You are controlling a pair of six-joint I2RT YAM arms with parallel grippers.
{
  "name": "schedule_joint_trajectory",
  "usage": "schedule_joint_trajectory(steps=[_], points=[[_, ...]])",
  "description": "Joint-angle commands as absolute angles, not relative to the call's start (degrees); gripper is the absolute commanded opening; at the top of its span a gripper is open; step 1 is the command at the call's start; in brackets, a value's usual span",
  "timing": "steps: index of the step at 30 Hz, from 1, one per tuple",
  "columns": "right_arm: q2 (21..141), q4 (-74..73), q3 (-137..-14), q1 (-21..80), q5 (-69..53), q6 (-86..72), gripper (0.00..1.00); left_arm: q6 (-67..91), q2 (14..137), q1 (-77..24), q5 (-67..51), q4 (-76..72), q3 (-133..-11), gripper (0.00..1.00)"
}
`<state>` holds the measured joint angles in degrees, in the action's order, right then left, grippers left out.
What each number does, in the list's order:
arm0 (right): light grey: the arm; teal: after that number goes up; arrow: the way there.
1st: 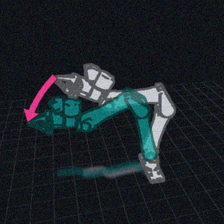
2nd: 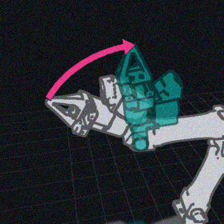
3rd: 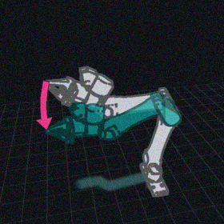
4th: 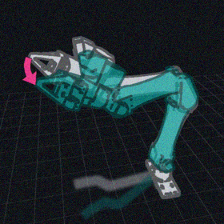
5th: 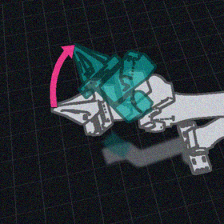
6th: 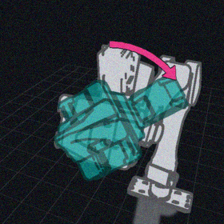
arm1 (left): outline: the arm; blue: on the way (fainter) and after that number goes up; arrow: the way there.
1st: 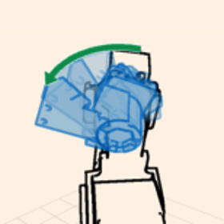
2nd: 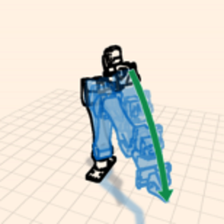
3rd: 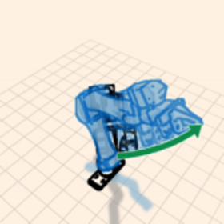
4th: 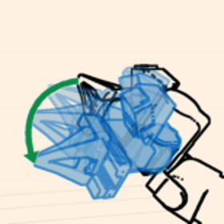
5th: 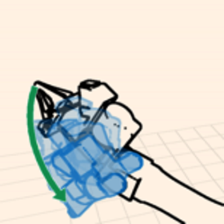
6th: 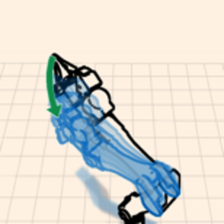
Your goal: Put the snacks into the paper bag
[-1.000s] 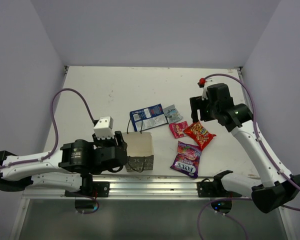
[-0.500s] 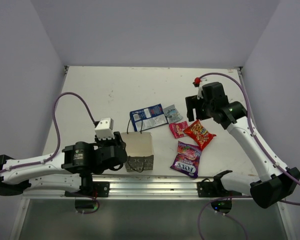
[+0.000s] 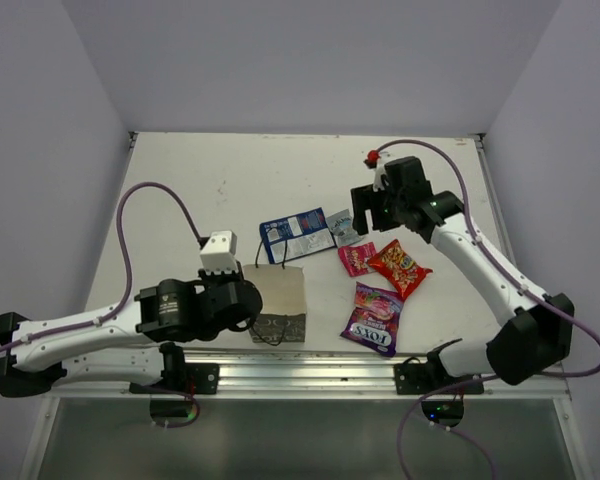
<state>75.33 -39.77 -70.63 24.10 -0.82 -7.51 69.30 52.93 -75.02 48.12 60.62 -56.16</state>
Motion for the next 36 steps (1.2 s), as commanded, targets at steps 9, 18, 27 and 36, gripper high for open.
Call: schedule_joint_trajectory(steps=[9, 18, 27, 36], points=[[98.1, -26.6, -80.2, 29.4, -7.8, -5.6, 0.79, 71.1, 56.7, -74.7, 48.6, 64.9, -62.0, 0.0], [112.9, -24.5, -89.5, 30.1, -12.3, -5.4, 0.77, 73.0, 57.0, -74.7, 48.4, 68.3, -63.6, 0.0], [121.4, -25.5, -95.0, 30.8, -11.9, -5.2, 0.76, 77.2, 56.0, -74.7, 48.8, 72.4, -63.5, 0.0], [120.6, -24.4, -94.4, 30.8, -6.1, -2.7, 0.76, 77.1, 54.9, -74.6, 48.9, 72.8, -62.9, 0.0]])
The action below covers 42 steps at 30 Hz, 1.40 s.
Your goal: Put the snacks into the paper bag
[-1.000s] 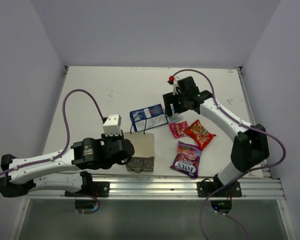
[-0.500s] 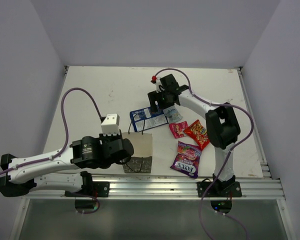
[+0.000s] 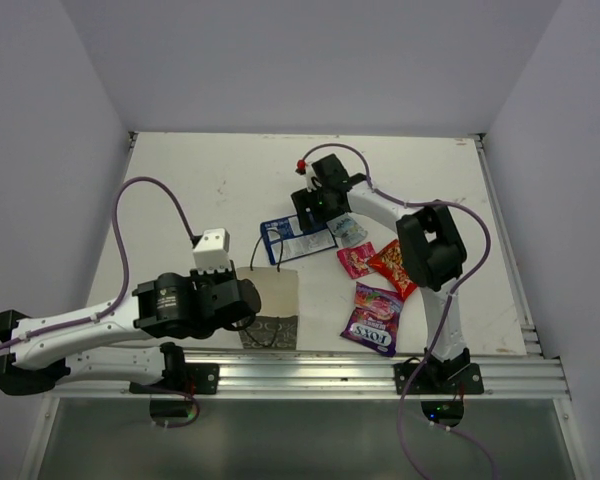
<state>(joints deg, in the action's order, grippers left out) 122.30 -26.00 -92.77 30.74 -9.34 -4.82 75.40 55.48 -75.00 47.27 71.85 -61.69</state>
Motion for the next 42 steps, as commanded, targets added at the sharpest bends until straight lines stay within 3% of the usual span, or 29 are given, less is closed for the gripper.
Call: schedule_joint_trajectory(steps=[1, 22, 30, 31, 33, 34, 37, 38, 42], points=[[119.7, -23.9, -93.8, 30.8, -5.6, -2.3, 0.76, 77.0, 54.8, -74.6, 48.8, 72.7, -62.8, 0.0], [121.0, -23.6, -92.0, 31.6, -0.4, -1.1, 0.79, 77.4, 53.0, -74.6, 48.7, 72.4, -61.7, 0.0], [122.8, -24.3, -91.1, 32.5, 1.0, -1.3, 0.74, 77.4, 52.7, -74.6, 49.1, 72.8, -62.5, 0.0], [122.9, -24.7, -91.2, 32.5, 1.4, -1.4, 0.71, 77.4, 52.8, -74.7, 49.1, 72.9, -62.4, 0.0], [123.5, -25.1, -91.4, 32.6, 2.8, -1.9, 0.48, 77.5, 52.9, -74.7, 49.0, 72.8, -62.3, 0.0], [123.7, -25.9, -91.4, 32.6, 3.2, -1.9, 0.3, 77.5, 52.9, -74.7, 49.0, 72.8, -62.3, 0.0], [124.5, -26.6, -91.0, 32.6, 4.2, -2.5, 0.05, 77.3, 52.8, -74.7, 49.0, 72.6, -62.3, 0.0], [124.6, -26.7, -90.7, 32.6, 4.3, -2.5, 0.0, 77.3, 52.8, -74.7, 49.0, 72.5, -62.1, 0.0], [124.4, -26.9, -89.7, 32.7, 4.9, -2.5, 0.0, 77.3, 52.5, -74.7, 48.8, 72.6, -61.9, 0.0]])
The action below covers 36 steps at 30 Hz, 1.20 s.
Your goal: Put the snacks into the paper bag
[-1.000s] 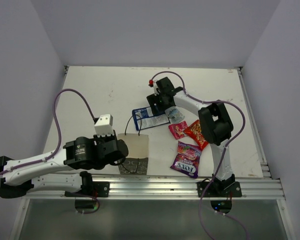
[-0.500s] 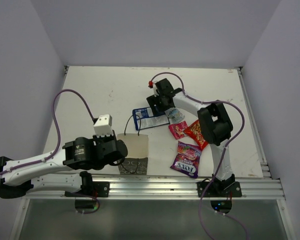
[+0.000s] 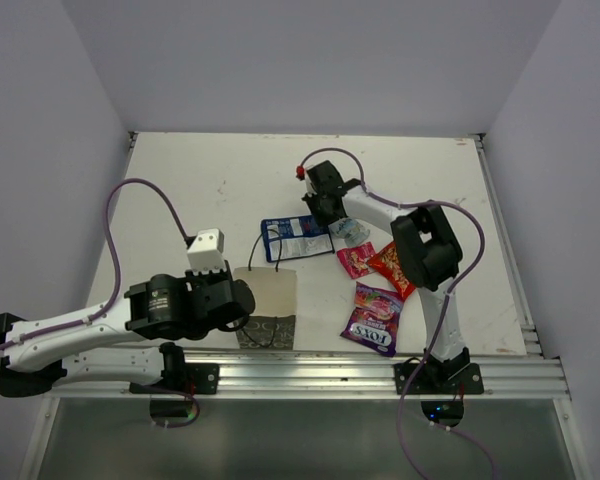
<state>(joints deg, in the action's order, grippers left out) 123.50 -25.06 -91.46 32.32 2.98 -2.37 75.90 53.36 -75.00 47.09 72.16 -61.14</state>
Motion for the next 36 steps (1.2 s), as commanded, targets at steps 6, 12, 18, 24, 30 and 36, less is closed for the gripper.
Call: schedule_joint_trajectory(steps=[6, 12, 18, 24, 30, 36], points=[[122.2, -27.2, -89.8, 32.7, 3.5, -1.8, 0.36, 77.3, 51.8, -74.7, 48.5, 72.2, -61.2, 0.0], [119.5, -27.3, -89.1, 33.1, 0.2, 1.6, 0.99, 76.9, 51.6, -74.7, 48.4, 71.6, -60.6, 0.0], [121.0, -28.8, -89.6, 33.3, -1.5, 1.1, 0.95, 76.7, 51.2, -74.7, 48.5, 71.5, -60.4, 0.0], [122.6, -31.6, -90.0, 33.4, -2.5, 0.5, 0.11, 77.0, 50.2, -74.7, 48.7, 71.6, -59.9, 0.0], [119.0, -33.6, -89.8, 33.4, -0.2, 0.7, 0.0, 76.4, 50.3, -74.7, 48.7, 70.8, -59.8, 0.0], [105.4, -39.4, -94.3, 33.7, 4.6, 0.4, 0.0, 74.5, 51.9, -74.7, 48.8, 68.6, -59.8, 0.0]])
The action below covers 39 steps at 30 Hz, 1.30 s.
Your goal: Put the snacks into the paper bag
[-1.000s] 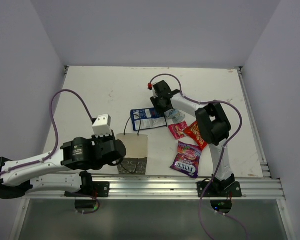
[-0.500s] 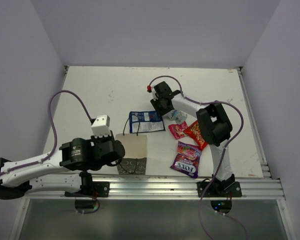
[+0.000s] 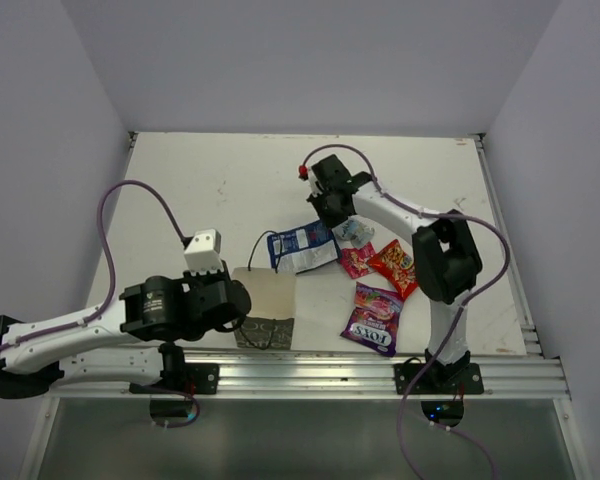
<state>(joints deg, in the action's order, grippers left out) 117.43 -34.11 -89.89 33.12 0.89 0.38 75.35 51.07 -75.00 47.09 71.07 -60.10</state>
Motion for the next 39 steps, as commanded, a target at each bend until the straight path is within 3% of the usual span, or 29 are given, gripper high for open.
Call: schedule_joint_trajectory(steps=[1, 9, 18, 25, 32, 39], points=[[101.4, -40.7, -95.5, 34.4, 6.0, 0.4, 0.0, 74.4, 52.6, -74.7, 48.8, 68.6, -59.9, 0.0], [88.5, -55.3, -113.8, 39.3, 12.6, 1.4, 0.0, 78.0, 53.4, -74.6, 49.8, 71.0, -60.0, 0.0], [87.8, -67.3, -135.3, 45.9, 9.6, -4.0, 0.0, 73.3, 55.4, -74.7, 50.4, 63.1, -59.2, 0.0], [85.7, -65.0, -132.8, 53.2, 4.1, -10.5, 0.0, 73.6, 58.7, -74.7, 51.5, 63.4, -61.4, 0.0], [83.4, -62.4, -125.6, 63.0, 6.5, -14.8, 0.0, 72.4, 58.4, -74.7, 51.9, 60.4, -61.2, 0.0], [87.1, -67.2, -135.9, 68.9, 11.0, -14.9, 0.0, 72.5, 59.9, -74.7, 52.6, 60.3, -62.0, 0.0]])
